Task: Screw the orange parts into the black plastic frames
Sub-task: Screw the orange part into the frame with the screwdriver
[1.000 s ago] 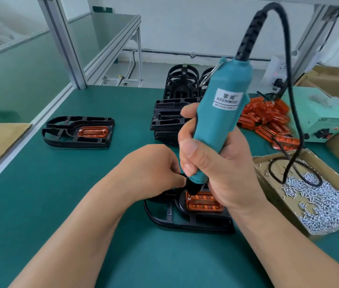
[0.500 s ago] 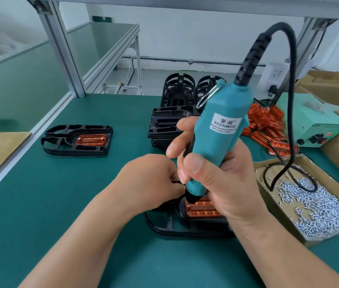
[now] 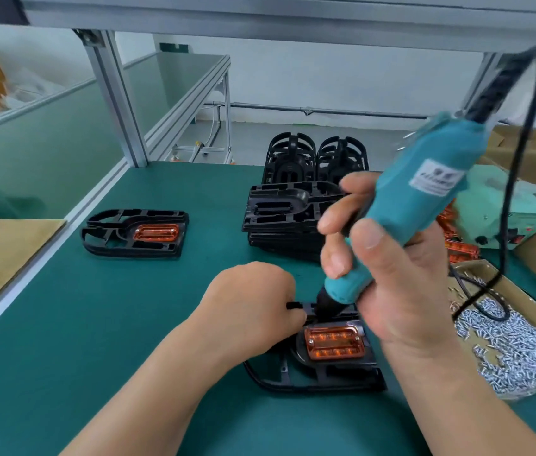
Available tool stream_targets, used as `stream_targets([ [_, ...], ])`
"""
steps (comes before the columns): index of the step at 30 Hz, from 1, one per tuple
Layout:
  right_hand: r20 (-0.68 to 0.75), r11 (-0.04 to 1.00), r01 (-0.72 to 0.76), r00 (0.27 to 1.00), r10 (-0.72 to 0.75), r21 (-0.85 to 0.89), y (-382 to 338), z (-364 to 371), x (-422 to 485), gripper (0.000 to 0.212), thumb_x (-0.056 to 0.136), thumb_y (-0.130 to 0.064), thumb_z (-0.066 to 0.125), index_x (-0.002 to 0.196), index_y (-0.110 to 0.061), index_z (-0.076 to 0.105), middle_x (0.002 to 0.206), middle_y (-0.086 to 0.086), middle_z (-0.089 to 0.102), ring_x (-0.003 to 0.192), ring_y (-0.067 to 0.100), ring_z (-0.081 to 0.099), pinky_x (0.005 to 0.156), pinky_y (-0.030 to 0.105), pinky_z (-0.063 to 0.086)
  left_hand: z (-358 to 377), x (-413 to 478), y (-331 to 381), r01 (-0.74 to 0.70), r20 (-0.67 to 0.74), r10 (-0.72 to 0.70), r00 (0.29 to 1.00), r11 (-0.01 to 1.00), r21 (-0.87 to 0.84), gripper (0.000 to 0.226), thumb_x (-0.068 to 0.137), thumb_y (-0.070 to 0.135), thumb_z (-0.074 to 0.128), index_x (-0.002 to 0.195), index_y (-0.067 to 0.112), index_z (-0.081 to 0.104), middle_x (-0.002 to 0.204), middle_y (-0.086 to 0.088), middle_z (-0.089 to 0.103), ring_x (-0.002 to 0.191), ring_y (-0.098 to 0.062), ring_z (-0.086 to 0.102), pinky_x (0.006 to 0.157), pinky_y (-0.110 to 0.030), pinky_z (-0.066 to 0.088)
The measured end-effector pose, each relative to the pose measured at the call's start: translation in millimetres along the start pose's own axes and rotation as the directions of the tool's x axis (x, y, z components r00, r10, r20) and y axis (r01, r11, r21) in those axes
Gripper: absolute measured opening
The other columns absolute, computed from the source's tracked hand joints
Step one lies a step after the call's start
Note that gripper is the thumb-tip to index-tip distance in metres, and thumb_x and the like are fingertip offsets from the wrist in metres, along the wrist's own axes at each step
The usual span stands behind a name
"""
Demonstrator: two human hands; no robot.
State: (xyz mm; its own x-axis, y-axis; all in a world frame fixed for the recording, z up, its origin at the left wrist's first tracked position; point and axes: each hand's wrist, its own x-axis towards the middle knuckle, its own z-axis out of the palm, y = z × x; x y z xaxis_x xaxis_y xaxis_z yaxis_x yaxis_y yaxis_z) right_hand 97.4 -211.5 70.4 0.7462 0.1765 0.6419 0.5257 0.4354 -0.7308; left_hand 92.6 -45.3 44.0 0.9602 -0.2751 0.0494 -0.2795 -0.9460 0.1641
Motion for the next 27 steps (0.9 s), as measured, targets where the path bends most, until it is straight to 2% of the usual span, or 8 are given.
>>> stream_targets([
  [2,-0.129,0.999,-0.008,0.992,0.012,0.032,-3.1,-12.0,4.8,0.031,0.099,-0.024,0.073,0.125,-0.012,0.062,0.099,0.008,0.069,0.062,0.015,0.056,0.061,0.028,0.048,-2.3,-0.8,-0.7,-0.001,0.017,0.002,1.0,1.0,-0.014,0.032,0.086,0.052,0.058,0.089,0.022,0.069,0.079,0.002,0.065,0.078,-0.02,0.062,0.066,-0.034,0.054],
  [5,-0.312,0.994,-0.004,0.949,0.038,0.109,-6.4,-32.5,9.9,0.017,0.103,-0.017,0.057,0.12,-0.016,0.059,0.096,0.002,0.067,0.063,0.01,0.054,0.061,0.023,0.046,-2.0,-2.8,1.0,-0.023,0.028,0.025,0.999,0.999,-0.044,0.032,0.088,0.049,0.055,0.102,0.025,0.071,0.091,0.002,0.071,0.09,-0.021,0.065,0.077,-0.038,0.057],
  [8,-0.435,0.986,0.021,0.899,0.053,0.164,-6.2,-54.0,9.0,0.011,0.109,-0.018,0.049,0.119,-0.017,0.055,0.096,-0.001,0.063,0.067,0.008,0.049,0.064,0.021,0.043,-2.0,-3.8,6.0,-0.04,0.049,0.043,0.998,0.998,-0.055,0.033,0.088,0.049,0.054,0.105,0.027,0.071,0.093,0.004,0.071,0.092,-0.021,0.066,0.079,-0.039,0.058],
  [12,-0.548,0.971,0.018,0.828,0.119,0.238,-1.3,-71.0,7.6,0.009,0.111,-0.019,0.047,0.115,-0.019,0.056,0.096,-0.004,0.059,0.068,0.007,0.048,0.065,0.02,0.043,-4.3,-3.8,7.2,-0.077,0.068,0.077,0.995,0.997,0.0,0.029,0.091,0.044,0.052,0.104,0.026,0.07,0.095,0.004,0.069,0.091,-0.022,0.065,0.078,-0.039,0.057],
  [16,-0.588,0.963,0.007,0.793,0.159,0.27,3.5,-75.9,4.7,0.008,0.11,-0.018,0.05,0.115,-0.017,0.056,0.095,-0.003,0.059,0.068,0.008,0.048,0.065,0.019,0.045,-14.5,-5.3,-3.3,-0.119,0.047,0.116,0.992,0.99,0.068,0.024,0.096,0.04,0.05,0.103,0.027,0.068,0.095,0.005,0.068,0.09,-0.02,0.063,0.077,-0.039,0.056],
  [19,-0.582,0.962,0.006,0.797,0.161,0.274,5.8,-74.7,4.6,0.009,0.11,-0.016,0.049,0.114,-0.018,0.057,0.094,-0.003,0.059,0.068,0.008,0.049,0.064,0.02,0.045,-23.5,-9.7,-19.4,-0.108,0.046,0.103,0.994,0.989,0.106,0.023,0.1,0.042,0.048,0.106,0.029,0.065,0.099,0.006,0.068,0.093,-0.02,0.064,0.079,-0.039,0.055],
  [24,-0.57,0.966,-0.006,0.807,0.157,0.257,7.1,-70.4,6.6,0.012,0.109,-0.015,0.048,0.111,-0.021,0.059,0.093,-0.004,0.06,0.066,0.007,0.049,0.063,0.019,0.045,-47.7,-22.0,-66.0,0.011,0.005,-0.011,1.0,0.992,0.129,0.027,0.102,0.047,0.05,0.122,0.035,0.064,0.114,0.013,0.07,0.109,-0.014,0.066,0.09,-0.036,0.054],
  [27,-0.56,0.965,-0.004,0.813,0.157,0.264,8.4,-68.5,6.8,0.013,0.109,-0.016,0.048,0.11,-0.022,0.06,0.093,-0.005,0.061,0.065,0.007,0.049,0.062,0.019,0.045,-69.2,-25.2,-101.2,0.109,-0.044,-0.103,0.994,0.978,0.177,0.023,0.1,0.048,0.052,0.116,0.037,0.065,0.107,0.017,0.071,0.101,-0.01,0.067,0.084,-0.036,0.057],
])
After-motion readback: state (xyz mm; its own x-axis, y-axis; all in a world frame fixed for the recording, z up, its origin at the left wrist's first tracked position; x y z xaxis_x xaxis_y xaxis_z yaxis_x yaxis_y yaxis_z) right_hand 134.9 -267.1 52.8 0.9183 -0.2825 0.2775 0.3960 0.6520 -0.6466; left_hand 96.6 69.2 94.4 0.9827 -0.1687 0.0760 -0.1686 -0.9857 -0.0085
